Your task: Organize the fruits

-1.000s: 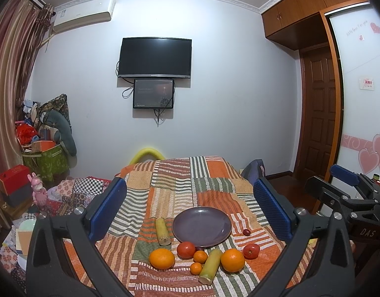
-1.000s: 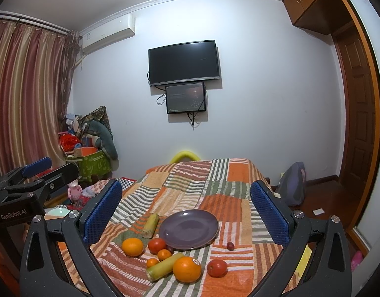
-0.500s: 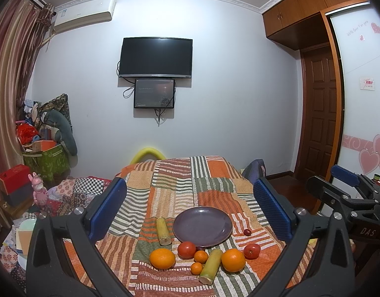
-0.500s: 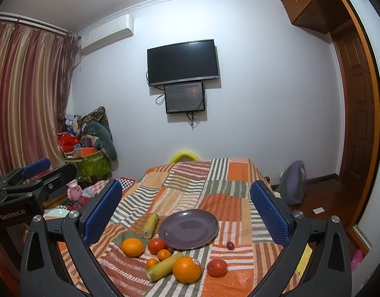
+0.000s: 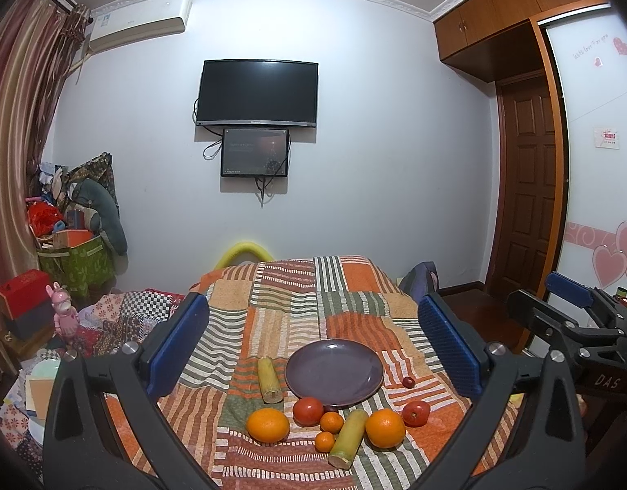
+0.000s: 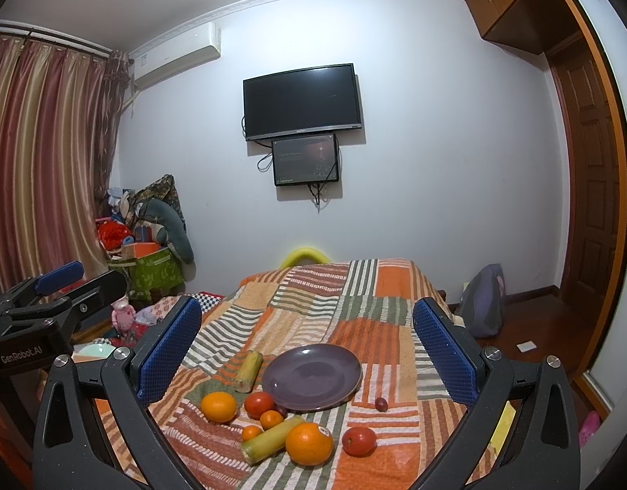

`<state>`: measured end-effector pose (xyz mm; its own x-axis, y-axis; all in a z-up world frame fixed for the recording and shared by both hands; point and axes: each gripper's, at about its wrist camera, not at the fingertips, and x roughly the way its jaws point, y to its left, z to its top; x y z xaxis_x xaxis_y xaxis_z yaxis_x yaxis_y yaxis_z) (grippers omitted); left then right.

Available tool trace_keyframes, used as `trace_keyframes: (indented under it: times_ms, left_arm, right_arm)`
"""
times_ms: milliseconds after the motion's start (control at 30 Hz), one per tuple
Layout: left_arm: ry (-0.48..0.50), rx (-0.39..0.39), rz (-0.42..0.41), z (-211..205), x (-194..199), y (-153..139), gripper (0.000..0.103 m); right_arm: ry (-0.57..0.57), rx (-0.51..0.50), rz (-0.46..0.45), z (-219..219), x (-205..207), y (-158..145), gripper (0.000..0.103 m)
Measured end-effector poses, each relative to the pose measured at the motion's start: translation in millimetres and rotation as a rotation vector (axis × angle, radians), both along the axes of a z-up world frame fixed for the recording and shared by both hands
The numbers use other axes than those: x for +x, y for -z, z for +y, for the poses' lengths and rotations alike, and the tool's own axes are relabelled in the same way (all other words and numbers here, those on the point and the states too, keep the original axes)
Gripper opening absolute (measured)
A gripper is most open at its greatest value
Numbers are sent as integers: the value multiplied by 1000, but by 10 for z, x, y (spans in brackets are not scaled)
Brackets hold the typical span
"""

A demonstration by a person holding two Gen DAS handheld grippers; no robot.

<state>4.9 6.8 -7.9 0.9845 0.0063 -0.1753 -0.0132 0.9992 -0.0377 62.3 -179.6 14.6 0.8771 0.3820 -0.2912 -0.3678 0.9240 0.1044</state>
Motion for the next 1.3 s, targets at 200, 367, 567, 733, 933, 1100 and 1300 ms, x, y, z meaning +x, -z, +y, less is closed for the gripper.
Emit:
trace_keyframes:
  times_ms: [200,367,567,733,933,1100,1300]
  left_arm:
    - [1,5,14,-14,28,17,103]
    - [-2,-5,38,9,108,46,103]
    - [-18,-1,81,32,251,113,91]
    - [4,2,156,46,455,254,77]
    - [46,23,269,15,743,508,71]
    - [92,8,378,22,1012,733,69]
    - [111,5,480,33,1236,1030,68]
  right_arm:
    - [-9,1,5,40,13,19,103]
    - [-6,-4,15,21,49,71,103]
    - [7,-29,56,-16,176,205,96]
    - [-4,-38,129,-65,324,366,80]
    - [-23,-73,205,-118,480,557,72]
    - [-28,-88,286,-184,621,760,64]
    - [-53,-105,398,-249,736,1004,59]
